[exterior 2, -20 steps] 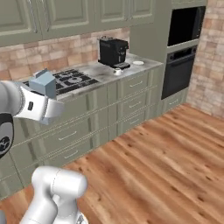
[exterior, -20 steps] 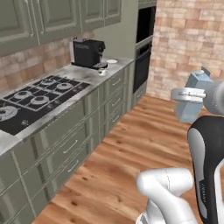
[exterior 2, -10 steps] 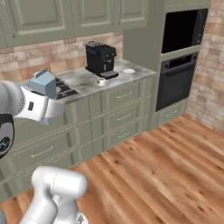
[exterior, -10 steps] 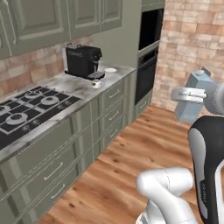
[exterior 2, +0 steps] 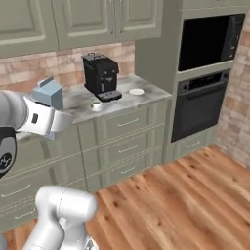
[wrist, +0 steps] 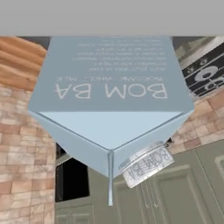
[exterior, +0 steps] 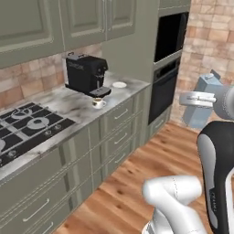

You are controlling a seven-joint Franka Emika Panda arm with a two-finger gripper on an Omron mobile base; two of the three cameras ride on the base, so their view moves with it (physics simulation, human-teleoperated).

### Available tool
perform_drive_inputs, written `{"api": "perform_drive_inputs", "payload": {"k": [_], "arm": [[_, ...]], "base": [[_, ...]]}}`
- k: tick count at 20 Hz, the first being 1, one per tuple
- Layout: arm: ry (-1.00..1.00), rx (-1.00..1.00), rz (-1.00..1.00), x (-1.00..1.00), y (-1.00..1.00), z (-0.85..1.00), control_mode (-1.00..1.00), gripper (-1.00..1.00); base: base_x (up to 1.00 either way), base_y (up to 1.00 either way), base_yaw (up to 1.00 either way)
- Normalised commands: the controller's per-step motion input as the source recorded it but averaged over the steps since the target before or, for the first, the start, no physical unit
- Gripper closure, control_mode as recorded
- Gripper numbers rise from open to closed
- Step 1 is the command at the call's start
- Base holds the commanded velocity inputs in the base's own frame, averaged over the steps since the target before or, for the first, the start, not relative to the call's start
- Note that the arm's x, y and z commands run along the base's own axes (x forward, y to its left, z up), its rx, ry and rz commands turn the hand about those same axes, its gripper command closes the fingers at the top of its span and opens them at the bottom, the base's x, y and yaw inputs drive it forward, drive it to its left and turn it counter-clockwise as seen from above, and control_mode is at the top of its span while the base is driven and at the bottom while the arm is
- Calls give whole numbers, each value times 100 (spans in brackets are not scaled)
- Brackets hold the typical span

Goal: Take a sugar cube from the saucer and place it inside the coffee. Then, grab milk from the fridge and place it next to the coffee on the counter to sweeten the coffee.

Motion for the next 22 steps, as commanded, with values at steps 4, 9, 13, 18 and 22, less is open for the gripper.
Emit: {"api": "perform_drive_inputs", "payload": {"k": [4,9,13,18,22], "arm": [[0,0,0,0,0,0,100,100],[0,0,0,0,0,0,100,100],[0,0,0,0,0,0,100,100],[0,0,0,0,0,0,100,100],[0,0,0,0,0,0,100,100]], "base": [[100,-24,27],[100,-26,35],[100,-32,42],[97,-32,45],[59,-24,56]]}}
